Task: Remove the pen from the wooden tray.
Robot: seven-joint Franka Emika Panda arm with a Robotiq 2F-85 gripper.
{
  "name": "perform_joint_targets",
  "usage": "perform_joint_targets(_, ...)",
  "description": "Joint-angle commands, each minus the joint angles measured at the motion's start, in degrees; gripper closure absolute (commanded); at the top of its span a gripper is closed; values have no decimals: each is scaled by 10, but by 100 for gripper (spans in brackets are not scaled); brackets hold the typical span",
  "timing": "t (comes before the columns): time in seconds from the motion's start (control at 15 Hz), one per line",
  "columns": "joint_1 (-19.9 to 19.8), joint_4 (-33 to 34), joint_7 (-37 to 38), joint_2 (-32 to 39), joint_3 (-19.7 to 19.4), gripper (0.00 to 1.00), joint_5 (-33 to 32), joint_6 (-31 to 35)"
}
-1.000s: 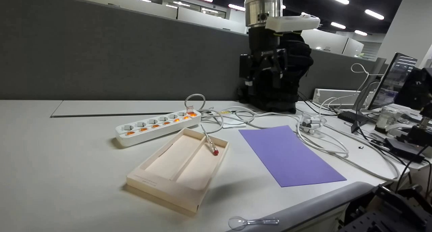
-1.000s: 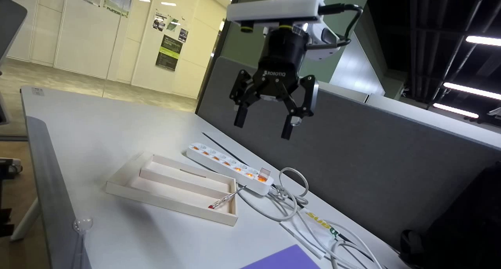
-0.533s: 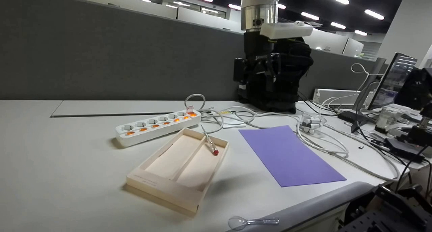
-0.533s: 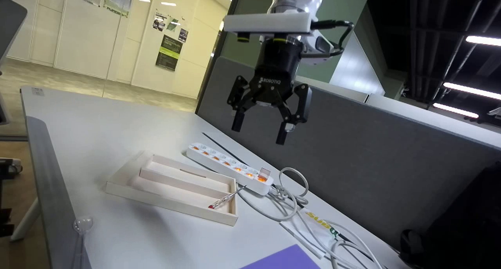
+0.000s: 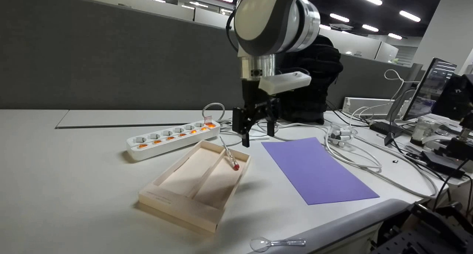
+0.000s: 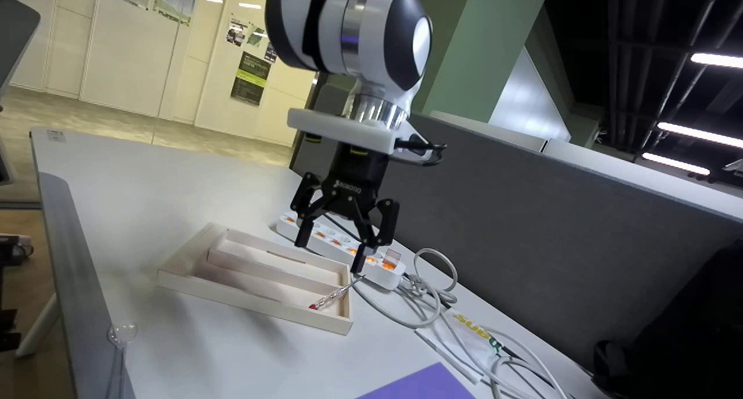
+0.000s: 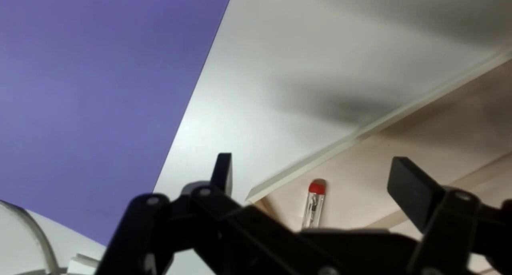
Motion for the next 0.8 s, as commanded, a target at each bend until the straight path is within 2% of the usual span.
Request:
perform_joint_targets(0.0,17,36,-4,59,-7,0,-2,11)
perform_joint_targets(0.4,22,88,-6,119,-23,0,3,24)
perform_joint_targets(0.73,22,102,-47,142,-18,0,5,77)
